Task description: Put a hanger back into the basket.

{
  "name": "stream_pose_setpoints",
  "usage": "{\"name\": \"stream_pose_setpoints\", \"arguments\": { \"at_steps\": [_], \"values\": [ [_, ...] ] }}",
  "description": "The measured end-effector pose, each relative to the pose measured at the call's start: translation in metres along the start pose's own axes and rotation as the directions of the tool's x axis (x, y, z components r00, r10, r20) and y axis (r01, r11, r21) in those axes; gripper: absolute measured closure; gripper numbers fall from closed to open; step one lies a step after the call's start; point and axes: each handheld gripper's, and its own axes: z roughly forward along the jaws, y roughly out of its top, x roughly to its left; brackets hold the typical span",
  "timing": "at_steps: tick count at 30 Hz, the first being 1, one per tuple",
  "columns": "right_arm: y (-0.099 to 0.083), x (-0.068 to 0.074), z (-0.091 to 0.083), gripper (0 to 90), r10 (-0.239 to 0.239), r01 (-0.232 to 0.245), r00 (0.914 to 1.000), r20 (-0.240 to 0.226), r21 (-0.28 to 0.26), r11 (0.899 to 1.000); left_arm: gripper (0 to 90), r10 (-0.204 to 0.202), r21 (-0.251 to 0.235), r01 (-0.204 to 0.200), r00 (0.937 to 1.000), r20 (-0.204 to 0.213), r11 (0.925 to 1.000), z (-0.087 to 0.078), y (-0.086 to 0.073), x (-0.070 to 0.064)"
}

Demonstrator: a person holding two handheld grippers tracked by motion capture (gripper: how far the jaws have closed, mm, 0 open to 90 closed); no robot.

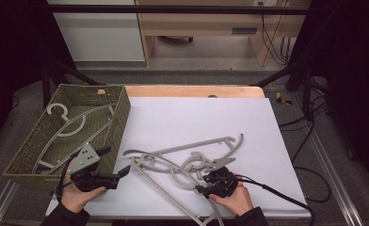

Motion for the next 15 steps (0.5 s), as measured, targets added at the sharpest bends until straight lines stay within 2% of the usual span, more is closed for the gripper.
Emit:
{"name": "stream_pose_setpoints", "arguments": {
  "at_steps": [9,10,15],
  "values": [
    [-0.0026,-0.0008,0.0111,71.4,0.002,0.0,0.9998,-0.017,0.077,0.997,6.7,-0.001,0.005,0.001,1.0,0.002,1.0,0.0006,-0.0005,0.0001],
    [-0.0027,-0.0011,0.0113,74.1,0.006,-0.003,0.9995,-0.032,0.082,0.997,6.8,0.0,0.005,0.0,1.0,0.002,1.0,0.0006,-0.0004,0.0001],
    [-0.0017,-0.0031,0.0111,76.7,0.026,-0.022,0.9989,-0.04,0.084,0.996,6.8,0.002,0.009,-0.002,1.0,0.002,1.0,0.0018,-0.0006,-0.0008]
  ]
}}
